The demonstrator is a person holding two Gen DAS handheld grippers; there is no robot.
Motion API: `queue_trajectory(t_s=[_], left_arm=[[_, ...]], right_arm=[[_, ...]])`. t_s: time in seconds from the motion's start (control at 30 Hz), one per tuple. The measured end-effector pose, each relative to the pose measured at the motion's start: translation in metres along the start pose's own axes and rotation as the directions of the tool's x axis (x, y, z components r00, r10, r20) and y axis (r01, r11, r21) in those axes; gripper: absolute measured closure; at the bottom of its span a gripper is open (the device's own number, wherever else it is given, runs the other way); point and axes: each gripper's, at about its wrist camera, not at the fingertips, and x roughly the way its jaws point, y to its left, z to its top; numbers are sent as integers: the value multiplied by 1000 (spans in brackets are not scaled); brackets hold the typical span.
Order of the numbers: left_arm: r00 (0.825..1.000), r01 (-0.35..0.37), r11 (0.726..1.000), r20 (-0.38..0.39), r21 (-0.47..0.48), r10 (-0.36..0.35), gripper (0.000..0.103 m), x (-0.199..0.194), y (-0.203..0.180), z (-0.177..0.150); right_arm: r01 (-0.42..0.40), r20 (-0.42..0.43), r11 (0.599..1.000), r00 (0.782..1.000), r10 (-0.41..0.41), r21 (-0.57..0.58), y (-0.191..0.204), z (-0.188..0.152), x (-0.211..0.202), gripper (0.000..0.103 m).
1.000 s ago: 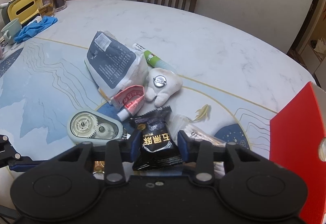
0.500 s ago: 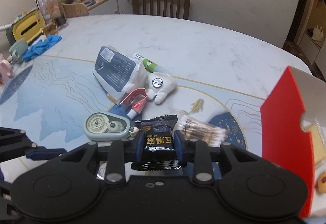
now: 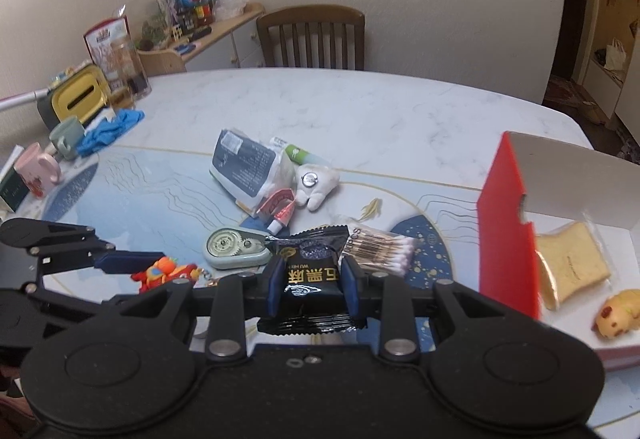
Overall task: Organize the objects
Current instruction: 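Lift and carry the keychain with the left gripper while the right gripper carries the snack packet to the box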
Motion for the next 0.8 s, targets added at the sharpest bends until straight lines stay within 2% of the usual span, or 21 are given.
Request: queue_trajectory(t_s=[0.33, 0.8], left_arm=[[998, 47, 999, 34, 2, -47, 64, -12, -26, 33], [995, 84, 994, 56, 65, -87, 64, 4, -91, 75]], right_arm=[[-16, 56, 999, 998, 13, 48, -28, 0, -45, 73], [14, 123, 996, 992, -25, 91, -96, -8, -86, 77]])
